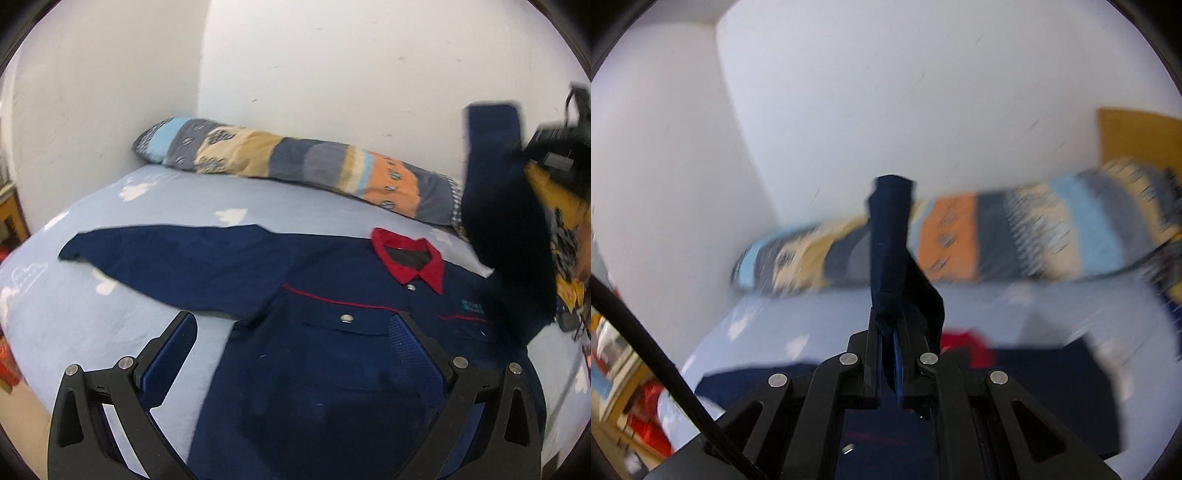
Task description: Fold large clothes
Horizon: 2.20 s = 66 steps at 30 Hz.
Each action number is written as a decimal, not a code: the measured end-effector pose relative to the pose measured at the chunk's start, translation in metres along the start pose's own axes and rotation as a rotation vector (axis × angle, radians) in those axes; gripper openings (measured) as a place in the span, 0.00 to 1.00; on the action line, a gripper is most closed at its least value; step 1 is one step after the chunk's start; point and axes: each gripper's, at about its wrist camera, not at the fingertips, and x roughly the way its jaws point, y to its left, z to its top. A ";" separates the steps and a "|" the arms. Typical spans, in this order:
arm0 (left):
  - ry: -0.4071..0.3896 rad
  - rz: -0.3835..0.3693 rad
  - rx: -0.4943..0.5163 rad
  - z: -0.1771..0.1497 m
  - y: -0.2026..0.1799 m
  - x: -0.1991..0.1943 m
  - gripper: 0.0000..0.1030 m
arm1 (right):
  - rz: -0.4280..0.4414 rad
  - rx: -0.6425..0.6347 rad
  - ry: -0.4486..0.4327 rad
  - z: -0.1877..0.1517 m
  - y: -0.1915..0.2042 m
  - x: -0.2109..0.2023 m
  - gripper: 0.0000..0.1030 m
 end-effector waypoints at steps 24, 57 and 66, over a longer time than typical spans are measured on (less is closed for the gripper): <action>-0.012 0.049 -0.087 0.008 0.028 -0.004 1.00 | -0.137 -0.070 0.239 -0.134 -0.058 0.073 0.66; 0.046 0.088 -0.229 0.017 0.078 0.017 1.00 | -0.033 -0.162 0.471 -0.132 0.002 0.204 0.70; 0.020 0.077 -0.131 0.017 0.042 0.018 1.00 | -0.197 -0.146 0.646 -0.172 -0.101 0.171 0.83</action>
